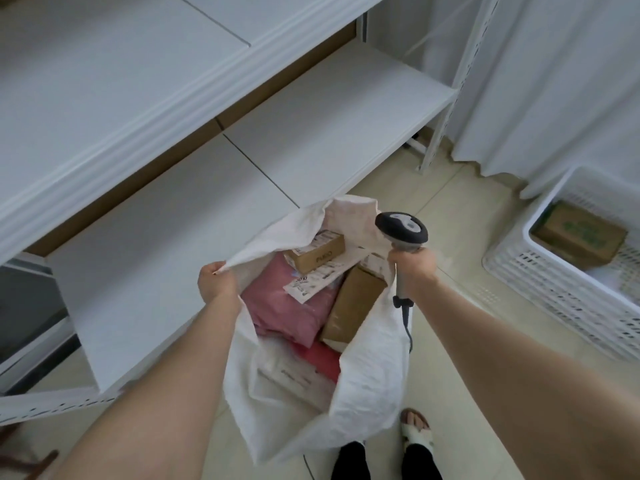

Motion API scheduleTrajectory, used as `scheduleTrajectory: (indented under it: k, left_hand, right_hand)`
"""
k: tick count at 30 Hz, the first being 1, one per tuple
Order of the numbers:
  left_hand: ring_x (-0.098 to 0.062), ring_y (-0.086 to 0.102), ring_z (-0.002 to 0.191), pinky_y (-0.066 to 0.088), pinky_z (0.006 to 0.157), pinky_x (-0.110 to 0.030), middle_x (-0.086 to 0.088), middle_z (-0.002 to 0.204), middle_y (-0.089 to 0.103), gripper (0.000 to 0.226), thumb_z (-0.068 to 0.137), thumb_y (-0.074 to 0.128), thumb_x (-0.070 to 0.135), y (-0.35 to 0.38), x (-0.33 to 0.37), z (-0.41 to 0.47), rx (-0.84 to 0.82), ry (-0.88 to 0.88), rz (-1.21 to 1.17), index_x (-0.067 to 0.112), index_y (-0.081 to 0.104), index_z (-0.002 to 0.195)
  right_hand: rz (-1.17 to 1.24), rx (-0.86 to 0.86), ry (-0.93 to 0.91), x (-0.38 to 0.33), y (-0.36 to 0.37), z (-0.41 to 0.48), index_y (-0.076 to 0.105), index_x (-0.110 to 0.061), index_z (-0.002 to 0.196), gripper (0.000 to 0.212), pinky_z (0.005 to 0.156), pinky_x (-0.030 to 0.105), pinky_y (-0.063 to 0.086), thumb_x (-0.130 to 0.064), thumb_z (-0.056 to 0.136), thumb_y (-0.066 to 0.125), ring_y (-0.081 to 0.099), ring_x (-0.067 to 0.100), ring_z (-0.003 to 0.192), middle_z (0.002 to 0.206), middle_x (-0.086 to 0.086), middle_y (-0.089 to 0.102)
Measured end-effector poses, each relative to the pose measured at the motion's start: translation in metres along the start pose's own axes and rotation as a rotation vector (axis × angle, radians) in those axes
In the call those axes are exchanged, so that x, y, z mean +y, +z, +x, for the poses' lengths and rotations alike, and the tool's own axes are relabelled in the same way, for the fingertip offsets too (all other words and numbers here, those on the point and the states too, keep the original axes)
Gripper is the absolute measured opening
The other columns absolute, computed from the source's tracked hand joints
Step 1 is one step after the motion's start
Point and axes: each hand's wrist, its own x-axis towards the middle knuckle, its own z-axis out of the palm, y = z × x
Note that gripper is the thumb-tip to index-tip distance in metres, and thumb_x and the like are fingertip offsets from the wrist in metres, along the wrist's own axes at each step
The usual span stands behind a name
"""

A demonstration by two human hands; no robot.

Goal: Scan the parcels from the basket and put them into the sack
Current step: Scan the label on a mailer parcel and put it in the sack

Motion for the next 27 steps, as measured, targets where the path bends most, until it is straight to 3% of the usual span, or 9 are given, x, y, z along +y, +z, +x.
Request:
scheduleTrajectory:
  k: [4, 7, 8, 11, 13, 16, 21, 24, 27]
  left_hand:
    - [-0.034, 0.056, 0.107, 0.044, 0.080, -0.032, -0.017, 0.133, 0.050, 0.069, 0.077, 0.067, 0.007, -0.018, -0.038, -0.014, -0.052, -0.141, 0.244, 0.013, 0.039, 0.140]
    - [-0.039, 0.046, 0.124, 0.041, 0.102, -0.046, -0.022, 0.140, 0.041, 0.090, 0.072, 0.080, 0.020, -0.027, -0.064, -0.034, -0.136, -0.318, 0.399, 0.006, 0.029, 0.144]
    - [-0.039, 0.046, 0.125, 0.040, 0.103, -0.049, -0.024, 0.139, 0.042, 0.090, 0.069, 0.083, 0.020, -0.028, -0.075, -0.044, -0.166, -0.389, 0.371, 0.002, 0.031, 0.141]
    - [-0.039, 0.047, 0.124, 0.041, 0.103, -0.049, -0.025, 0.136, 0.045, 0.093, 0.066, 0.087, 0.021, -0.027, -0.101, -0.081, -0.195, -0.536, 0.317, -0.004, 0.034, 0.138]
    - [-0.039, 0.043, 0.127, 0.038, 0.106, -0.048, -0.026, 0.139, 0.043, 0.093, 0.072, 0.083, 0.025, -0.023, -0.114, -0.102, -0.215, -0.571, 0.338, -0.007, 0.028, 0.140]
    - [-0.040, 0.038, 0.131, 0.035, 0.108, -0.045, -0.025, 0.144, 0.035, 0.091, 0.078, 0.078, 0.027, -0.025, -0.133, -0.124, -0.236, -0.642, 0.373, -0.009, 0.025, 0.143]
    - [-0.037, 0.043, 0.126, 0.037, 0.100, -0.043, -0.018, 0.142, 0.043, 0.059, 0.090, 0.064, 0.024, -0.032, -0.148, -0.150, -0.270, -0.725, 0.220, 0.004, 0.041, 0.141]
    - [-0.036, 0.047, 0.121, 0.041, 0.094, -0.046, -0.019, 0.137, 0.047, 0.056, 0.089, 0.065, 0.024, -0.029, -0.136, -0.151, -0.297, -0.727, 0.197, 0.003, 0.044, 0.136]
    - [-0.031, 0.059, 0.102, 0.048, 0.086, -0.039, -0.019, 0.113, 0.060, 0.049, 0.083, 0.070, 0.020, -0.023, -0.117, -0.148, -0.422, -0.624, 0.224, -0.003, 0.054, 0.123]
  right_hand:
    - [-0.020, -0.044, 0.001, 0.007, -0.008, -0.013, 0.057, -0.008, 0.100, 0.020, 0.064, 0.025, 0.043, 0.004, 0.084, 0.061, 0.052, 0.018, 0.076, 0.077, 0.002, 0.052]
    - [-0.073, -0.088, -0.017, 0.015, -0.019, -0.022, 0.060, -0.001, 0.109, 0.025, 0.077, 0.038, 0.049, 0.005, 0.084, 0.061, 0.052, 0.022, 0.085, 0.091, 0.010, 0.055]
    - [-0.123, -0.108, -0.015, 0.019, -0.024, -0.025, 0.060, 0.001, 0.108, 0.023, 0.079, 0.041, 0.051, 0.005, 0.085, 0.060, 0.052, 0.023, 0.082, 0.091, 0.012, 0.054]
    - [-0.323, -0.204, 0.049, 0.033, -0.037, -0.030, 0.053, -0.002, 0.093, 0.009, 0.064, 0.032, 0.047, -0.001, 0.088, 0.060, 0.052, 0.022, 0.072, 0.080, 0.012, 0.051]
    - [-0.436, -0.243, 0.143, 0.049, -0.043, -0.034, 0.049, -0.004, 0.084, 0.013, 0.072, 0.029, 0.044, -0.004, 0.087, 0.062, 0.052, 0.025, 0.084, 0.077, 0.009, 0.047]
    - [-0.410, -0.333, 0.269, 0.084, -0.047, -0.038, 0.050, -0.007, 0.079, 0.016, 0.075, 0.035, 0.046, -0.005, 0.081, 0.066, 0.052, 0.027, 0.088, 0.084, 0.012, 0.049]
    - [-0.442, -0.323, 0.220, 0.108, -0.032, -0.041, 0.052, -0.006, 0.081, 0.013, 0.067, 0.029, 0.044, -0.001, 0.083, 0.064, 0.053, 0.022, 0.080, 0.080, 0.009, 0.049]
    - [-0.298, -0.248, 0.186, 0.092, -0.024, -0.039, 0.051, -0.006, 0.075, 0.015, 0.067, 0.033, 0.046, 0.000, 0.083, 0.063, 0.053, 0.022, 0.073, 0.081, 0.012, 0.052]
    - [-0.069, -0.309, 0.104, 0.063, -0.021, -0.042, 0.056, -0.003, 0.078, 0.010, 0.079, 0.042, 0.052, 0.004, 0.081, 0.062, 0.056, 0.027, 0.079, 0.085, 0.015, 0.056]
